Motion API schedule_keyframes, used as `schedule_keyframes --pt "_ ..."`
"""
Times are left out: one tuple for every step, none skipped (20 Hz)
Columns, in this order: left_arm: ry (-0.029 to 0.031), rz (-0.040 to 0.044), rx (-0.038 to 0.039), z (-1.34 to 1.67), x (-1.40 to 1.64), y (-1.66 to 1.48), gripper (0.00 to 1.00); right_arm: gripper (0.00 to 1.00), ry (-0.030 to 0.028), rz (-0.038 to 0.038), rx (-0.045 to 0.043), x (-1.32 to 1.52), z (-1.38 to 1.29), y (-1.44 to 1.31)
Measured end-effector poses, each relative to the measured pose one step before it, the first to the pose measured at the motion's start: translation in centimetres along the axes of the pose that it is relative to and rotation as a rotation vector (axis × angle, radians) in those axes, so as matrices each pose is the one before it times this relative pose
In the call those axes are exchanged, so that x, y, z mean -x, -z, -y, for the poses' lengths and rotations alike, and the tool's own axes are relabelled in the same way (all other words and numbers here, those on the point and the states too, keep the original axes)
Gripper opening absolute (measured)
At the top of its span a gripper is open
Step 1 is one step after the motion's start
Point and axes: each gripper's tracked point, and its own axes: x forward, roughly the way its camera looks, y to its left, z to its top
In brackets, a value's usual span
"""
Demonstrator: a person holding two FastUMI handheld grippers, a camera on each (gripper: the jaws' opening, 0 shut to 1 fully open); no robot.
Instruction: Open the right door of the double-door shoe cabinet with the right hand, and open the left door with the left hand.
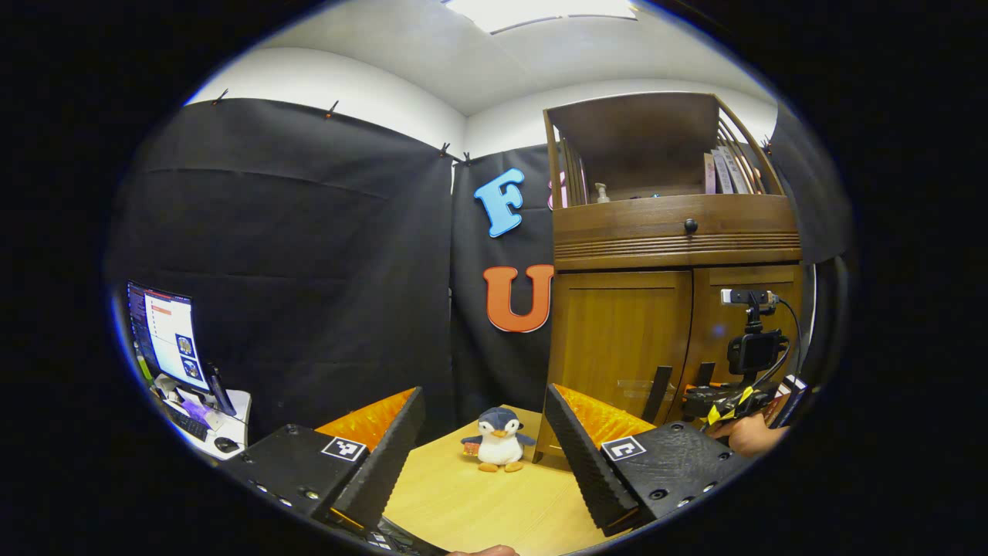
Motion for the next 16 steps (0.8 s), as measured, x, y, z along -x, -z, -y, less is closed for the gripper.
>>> schedule_keyframes --pt "0.01993 0.00876 -0.00197 0.613 -0.222 -0.098 0.95 0.34 -0.00313 -0.00213 -0.0006 0.08 0.069 0.061" --pt "0.02204 0.00669 -0.00362 0.511 -0.269 -0.005 0.95 0.33 0.00087 -0.00191 -0.00251 0.226 -0.015 0.015" --pt "0.02185 0.00359 -0.00258 0.362 -0.517 -0.013 0.95 0.31 0.00319 0.00089 0.00147 0.228 -0.026 -0.046" --pt "0.02703 0.00153 0.00038 0.439 -0.602 0.016 0.95 0.3 0.00316 0.00173 0.00972 0.376 0.016 0.18" --pt "0.02774 0.00657 0.00126 0.44 -0.482 -0.04 0.95 0.3 0.00401 0.00356 0.01229 0.393 0.023 0.07" --pt "0.02827 0.00526 0.00266 0.347 -0.593 -0.09 0.95 0.3 0.00314 0.00297 0.00855 0.428 0.034 0.2" --pt "0.02832 0.00231 0.00502 0.22 -0.728 0.155 0.95 0.3 0.00065 -0.0009 0.0036 0.471 0.003 0.021" --pt "0.02966 -0.00492 0.00582 0.194 -0.791 0.203 0.95 0.3 -0.00113 -0.00354 -0.00046 0.44 -0.076 0.164" --pt "0.02718 -0.00688 0.00487 0.226 -0.828 0.454 0.94 0.31 0.00053 -0.00264 -0.00265 0.482 0.018 0.069" --pt "0.02626 -0.00523 0.00317 0.212 -0.797 0.316 0.95 0.3 0.00464 -0.00149 -0.00076 0.511 0.033 0.219" --pt "0.02333 -0.00289 -0.00229 0.291 -0.687 0.145 0.95 0.3 0.00978 0.0018 -0.00246 0.611 0.052 0.118" --pt "0.02344 -0.00034 -0.00462 0.26 -0.689 0.129 0.95 0.3 0.01265 0.00457 -0.00279 0.615 0.062 0.276" --pt "0.0294 0.00013 -0.00571 0.359 -0.448 0.163 0.95 0.29 0.01272 0.00453 -0.00278 0.429 0.112 0.111" --pt "0.02953 -0.00077 -0.00627 0.292 -0.557 0.06 0.95 0.3 0.01331 0.00391 -0.00187 0.515 0.05 0.15" --pt "0.02854 0.00179 -0.00589 0.251 -0.373 0.143 0.95 0.3 0.01416 0.00406 -0.00415 0.38 0.072 0.153" --pt "0.02678 0.00395 -0.00335 0.09 -0.265 -0.125 0.95 0.3 0.01406 0.0042 -0.00201 0.354 0.14 0.098"
